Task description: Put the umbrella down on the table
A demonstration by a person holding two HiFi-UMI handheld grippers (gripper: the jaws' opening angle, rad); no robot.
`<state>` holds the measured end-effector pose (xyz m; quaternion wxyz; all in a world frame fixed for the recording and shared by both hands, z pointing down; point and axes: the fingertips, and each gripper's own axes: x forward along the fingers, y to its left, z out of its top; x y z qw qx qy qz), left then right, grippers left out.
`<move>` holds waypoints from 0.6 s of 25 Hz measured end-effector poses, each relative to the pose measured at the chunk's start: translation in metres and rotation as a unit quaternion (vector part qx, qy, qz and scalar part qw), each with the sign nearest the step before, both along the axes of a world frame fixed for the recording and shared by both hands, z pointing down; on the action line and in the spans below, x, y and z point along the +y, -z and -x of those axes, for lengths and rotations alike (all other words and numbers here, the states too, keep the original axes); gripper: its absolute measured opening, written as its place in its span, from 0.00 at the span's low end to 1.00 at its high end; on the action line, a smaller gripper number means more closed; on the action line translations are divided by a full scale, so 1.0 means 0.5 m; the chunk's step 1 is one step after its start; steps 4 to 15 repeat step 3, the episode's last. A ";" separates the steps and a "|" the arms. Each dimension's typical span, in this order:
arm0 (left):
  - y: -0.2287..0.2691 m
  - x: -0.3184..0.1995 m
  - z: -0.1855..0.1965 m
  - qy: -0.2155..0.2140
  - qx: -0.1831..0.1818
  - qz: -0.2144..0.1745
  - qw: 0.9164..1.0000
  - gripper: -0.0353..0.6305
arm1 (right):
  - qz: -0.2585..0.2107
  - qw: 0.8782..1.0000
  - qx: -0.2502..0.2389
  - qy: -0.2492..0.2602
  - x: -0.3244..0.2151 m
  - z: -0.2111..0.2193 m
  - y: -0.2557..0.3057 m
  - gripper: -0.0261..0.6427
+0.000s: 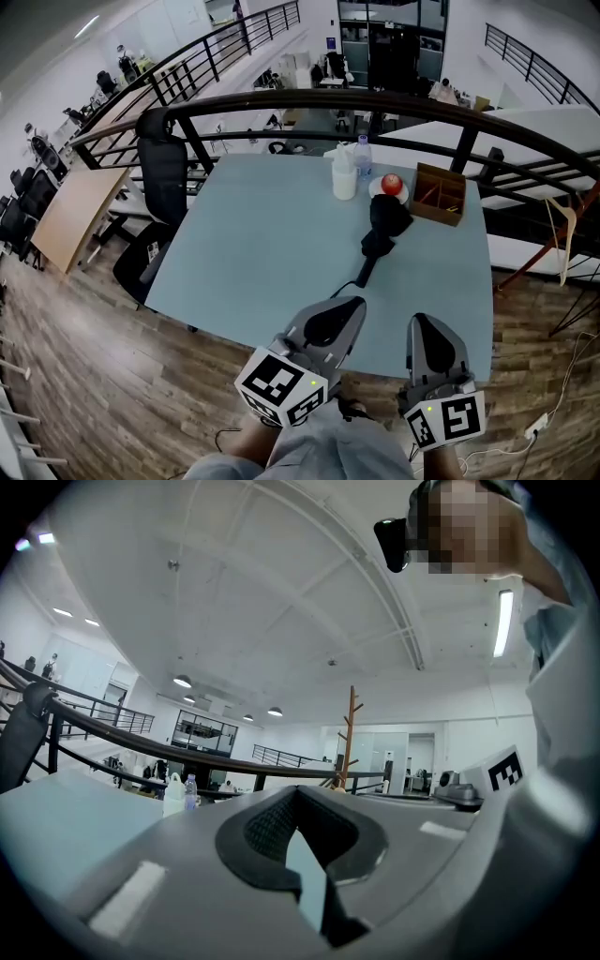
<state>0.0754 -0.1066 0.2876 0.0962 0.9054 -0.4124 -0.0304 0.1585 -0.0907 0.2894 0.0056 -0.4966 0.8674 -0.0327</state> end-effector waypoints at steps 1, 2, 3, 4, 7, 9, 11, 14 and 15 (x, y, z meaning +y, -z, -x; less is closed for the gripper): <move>0.000 0.000 -0.001 0.000 -0.001 0.000 1.000 0.06 | 0.001 1.000 0.000 0.001 0.000 0.000 -0.001 0.03; -0.001 0.001 -0.001 -0.001 -0.001 0.000 1.000 0.06 | 0.001 1.000 0.000 0.001 0.000 0.000 -0.002 0.03; -0.001 0.001 -0.002 -0.002 -0.002 0.000 1.000 0.06 | 0.002 1.000 0.000 0.002 0.000 0.000 -0.002 0.03; -0.001 0.001 -0.002 -0.002 -0.002 0.000 1.000 0.06 | 0.002 1.000 0.000 0.002 0.000 0.000 -0.002 0.03; -0.001 0.001 -0.002 -0.002 -0.002 0.000 1.000 0.06 | 0.002 1.000 0.000 0.002 0.000 0.000 -0.002 0.03; -0.001 0.001 -0.002 -0.002 -0.002 0.000 1.000 0.06 | 0.002 1.000 0.000 0.002 0.000 0.000 -0.002 0.03; -0.001 0.001 -0.002 -0.002 -0.002 0.000 1.000 0.06 | 0.002 1.000 0.000 0.002 0.000 0.000 -0.002 0.03; -0.001 0.001 -0.002 -0.002 -0.002 0.000 1.000 0.06 | 0.002 1.000 0.000 0.002 0.000 0.000 -0.002 0.03; -0.001 0.001 -0.002 -0.002 -0.002 0.000 1.000 0.06 | 0.002 1.000 0.000 0.002 0.000 0.000 -0.002 0.03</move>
